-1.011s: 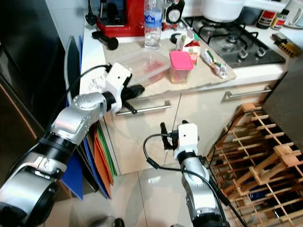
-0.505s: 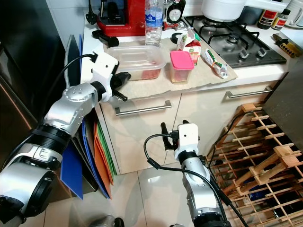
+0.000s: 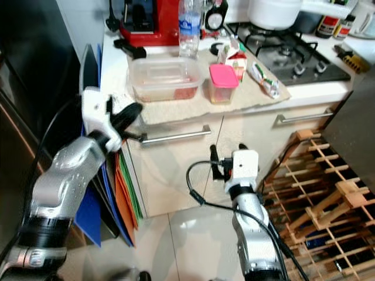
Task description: Restocking fridge
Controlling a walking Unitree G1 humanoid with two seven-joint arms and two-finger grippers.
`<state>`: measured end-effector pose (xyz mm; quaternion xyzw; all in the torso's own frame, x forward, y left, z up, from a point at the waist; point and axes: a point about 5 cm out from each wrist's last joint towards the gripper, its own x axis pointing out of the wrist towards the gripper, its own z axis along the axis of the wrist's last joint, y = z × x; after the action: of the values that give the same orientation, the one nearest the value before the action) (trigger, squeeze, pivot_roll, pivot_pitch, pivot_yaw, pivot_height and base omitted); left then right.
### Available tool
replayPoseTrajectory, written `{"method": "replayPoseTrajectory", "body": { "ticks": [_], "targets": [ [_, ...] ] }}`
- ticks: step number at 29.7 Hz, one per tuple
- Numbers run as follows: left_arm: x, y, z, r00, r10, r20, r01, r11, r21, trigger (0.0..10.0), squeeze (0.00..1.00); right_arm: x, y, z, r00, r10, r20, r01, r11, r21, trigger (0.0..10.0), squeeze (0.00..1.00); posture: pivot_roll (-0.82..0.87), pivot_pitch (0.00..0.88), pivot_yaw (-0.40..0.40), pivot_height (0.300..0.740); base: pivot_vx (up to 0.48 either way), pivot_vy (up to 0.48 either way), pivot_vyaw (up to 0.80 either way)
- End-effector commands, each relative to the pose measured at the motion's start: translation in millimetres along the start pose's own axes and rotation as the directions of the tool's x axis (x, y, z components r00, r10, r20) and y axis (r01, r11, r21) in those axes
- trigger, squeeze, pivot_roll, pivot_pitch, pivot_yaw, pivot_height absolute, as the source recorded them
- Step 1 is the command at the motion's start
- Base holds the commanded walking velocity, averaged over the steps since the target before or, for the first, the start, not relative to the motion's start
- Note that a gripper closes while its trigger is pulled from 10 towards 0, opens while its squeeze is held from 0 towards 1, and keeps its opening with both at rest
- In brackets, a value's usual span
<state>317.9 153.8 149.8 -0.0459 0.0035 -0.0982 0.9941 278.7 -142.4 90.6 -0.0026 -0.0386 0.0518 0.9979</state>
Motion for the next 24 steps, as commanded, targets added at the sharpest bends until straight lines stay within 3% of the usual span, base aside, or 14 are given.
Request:
{"method": "replayPoseTrajectory", "body": {
  "ticks": [1, 3, 5, 6, 9, 12, 18, 24],
  "targets": [
    [-2.7, 12.1, -7.3, 0.995, 0.101, -0.014, -0.100, 0.994, 0.044, 10.0, 0.00, 5.1, 1.7, 4.6, 1.000, 0.009, 0.018, -0.009, 1.000, -0.006, 10.0, 0.00, 0.13, 0.000, -0.019, 0.740, 0.000, 0.000, 0.00],
    [-14.0, 28.9, -4.5, 0.975, 0.218, 0.031, -0.220, 0.970, 0.099, 10.0, 0.00, 8.5, 0.5, 12.4, 0.999, 0.000, 0.054, 0.001, 1.000, -0.028, 10.0, 0.00, 0.13, 0.000, -0.023, 0.740, 0.000, 0.000, 0.00],
    [-17.4, 32.0, -2.6, 0.969, 0.243, 0.047, -0.247, 0.958, 0.144, 10.0, 0.00, 8.8, -0.3, 14.9, 0.998, -0.007, 0.065, 0.010, 0.999, -0.036, 10.0, 0.00, 0.13, 0.000, -0.023, 0.740, 0.000, 0.000, 0.00],
    [-19.9, 31.5, 0.4, 0.972, 0.226, 0.071, -0.234, 0.962, 0.140, 10.0, 1.00, 8.3, -1.4, 16.1, 0.997, -0.015, 0.072, 0.018, 0.999, -0.040, 10.0, 0.00, 0.13, 0.000, -0.025, 0.740, 0.000, 0.000, 0.00],
    [-30.3, 31.4, 7.1, 0.970, 0.212, 0.116, -0.227, 0.964, 0.138, 10.0, 1.00, 4.7, -5.3, 22.3, 0.993, -0.041, 0.114, 0.048, 0.997, -0.065, 10.0, 0.00, 0.13, 0.000, -0.022, 0.740, 0.000, 0.000, 0.00],
    [-35.4, 29.1, 0.9, 0.977, 0.191, 0.093, -0.202, 0.972, 0.118, 10.0, 1.00, 0.7, -5.3, 21.3, 0.992, -0.049, 0.113, 0.057, 0.996, -0.069, 10.0, 0.00, 0.14, 0.000, -0.019, 0.740, 0.000, 0.000, 0.00],
    [-23.7, 20.4, -13.6, 0.979, 0.200, 0.048, -0.205, 0.965, 0.161, 10.0, 1.00, -0.7, -3.6, 13.5, 0.994, -0.068, 0.082, 0.072, 0.996, -0.047, 10.0, 0.00, 0.14, 0.000, -0.020, 0.740, 0.000, 0.000, 0.00],
    [-18.1, 13.3, -4.9, 0.976, 0.200, 0.087, -0.213, 0.962, 0.170, 10.0, 1.00, -0.6, -4.7, 13.5, 0.994, -0.079, 0.079, 0.084, 0.995, -0.059, 10.0, 0.00, 0.12, 0.000, -0.019, 0.740, 0.000, 0.000, 0.00]
  ]
}}
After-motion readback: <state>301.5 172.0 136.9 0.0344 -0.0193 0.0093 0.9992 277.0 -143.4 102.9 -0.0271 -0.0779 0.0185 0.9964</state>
